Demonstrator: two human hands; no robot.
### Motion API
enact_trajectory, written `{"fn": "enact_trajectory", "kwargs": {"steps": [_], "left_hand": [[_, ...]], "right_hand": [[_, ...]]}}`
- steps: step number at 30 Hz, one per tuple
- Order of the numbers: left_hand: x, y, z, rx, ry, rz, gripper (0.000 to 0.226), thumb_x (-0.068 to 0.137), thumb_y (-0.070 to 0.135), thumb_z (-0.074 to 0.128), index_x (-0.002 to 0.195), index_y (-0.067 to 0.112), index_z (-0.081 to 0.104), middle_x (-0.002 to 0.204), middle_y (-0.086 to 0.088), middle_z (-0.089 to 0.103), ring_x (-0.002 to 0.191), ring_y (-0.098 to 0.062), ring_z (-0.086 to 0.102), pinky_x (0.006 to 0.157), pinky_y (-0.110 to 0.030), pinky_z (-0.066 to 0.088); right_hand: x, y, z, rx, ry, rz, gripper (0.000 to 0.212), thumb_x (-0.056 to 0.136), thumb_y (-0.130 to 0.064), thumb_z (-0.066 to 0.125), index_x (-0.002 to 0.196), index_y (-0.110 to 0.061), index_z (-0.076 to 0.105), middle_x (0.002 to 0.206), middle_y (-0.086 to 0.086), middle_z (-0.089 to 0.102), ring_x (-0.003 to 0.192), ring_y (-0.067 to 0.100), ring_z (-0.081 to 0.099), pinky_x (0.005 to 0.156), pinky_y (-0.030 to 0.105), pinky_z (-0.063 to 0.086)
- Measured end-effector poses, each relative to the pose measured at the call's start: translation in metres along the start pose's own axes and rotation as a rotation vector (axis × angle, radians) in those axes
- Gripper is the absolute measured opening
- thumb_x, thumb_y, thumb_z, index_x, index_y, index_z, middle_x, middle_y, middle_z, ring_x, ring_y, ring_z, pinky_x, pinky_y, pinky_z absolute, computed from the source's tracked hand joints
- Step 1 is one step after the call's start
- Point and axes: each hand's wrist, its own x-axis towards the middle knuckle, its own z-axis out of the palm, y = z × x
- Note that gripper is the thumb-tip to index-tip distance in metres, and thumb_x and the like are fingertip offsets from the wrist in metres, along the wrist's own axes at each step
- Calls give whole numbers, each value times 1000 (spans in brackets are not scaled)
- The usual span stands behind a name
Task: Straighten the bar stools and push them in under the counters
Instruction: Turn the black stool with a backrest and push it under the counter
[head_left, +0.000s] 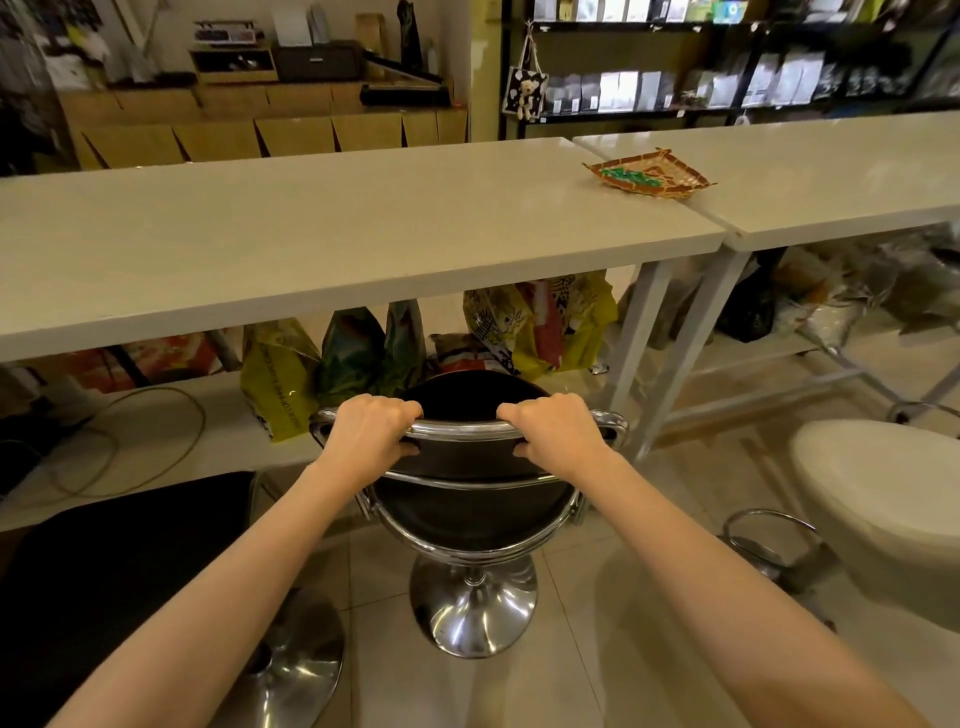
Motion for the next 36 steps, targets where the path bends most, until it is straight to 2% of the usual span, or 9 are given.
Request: {"fn": "enact_trajectory", "kwargs": {"steps": [3,6,10,20,26,29,36], "left_hand": [[0,0,0,-21,6,6,30,70,21,80,96,11,69,77,-8,72,71,-28,68,59,-34,52],[1,2,-1,-16,-43,-11,28,76,24,75,101,13,67,83,-6,72,78,-26,68,62,-33,51],[2,7,-3,10,-65,-47,23,78,27,72,96,13,66,81,-5,71,75,-25,67,59,-31,46],[3,54,-10,26,-107,-222,22,79,28,70,96,15,64,85,-4,70,81,-25,65,64,-33,46],[6,81,-17,65,-94,-309,22,80,28,70,95,14,63,85,-5,67,81,-25,64,61,-31,40],[10,93,-19,105,-140,-350,23,83,31,66,99,15,60,91,-3,67,86,-23,63,61,-29,33],[14,99,-19,61,-144,-399,25,81,31,68,98,15,59,93,-4,67,88,-24,63,67,-33,45]], "right_hand": [[1,2,0,-11,-1,-28,33,88,-28,61,117,-18,48,103,2,67,93,26,64,62,31,36],[2,6,1,-23,-1,-63,34,88,-29,62,117,-18,48,100,2,67,90,25,64,61,31,37],[3,14,3,-36,0,-108,32,88,-28,62,114,-17,48,97,2,66,85,25,64,58,32,37],[1,55,7,-44,-12,-267,33,88,-30,61,113,-15,46,97,2,65,87,26,64,56,31,35],[2,76,9,-46,11,-335,37,88,-32,62,119,-19,46,99,1,65,87,25,64,57,31,35],[3,85,10,-47,18,-356,36,88,-32,61,118,-19,46,97,0,65,86,25,64,57,31,35],[4,92,11,-28,18,-382,34,89,-30,61,117,-19,46,98,1,64,84,25,63,57,32,35]]}}
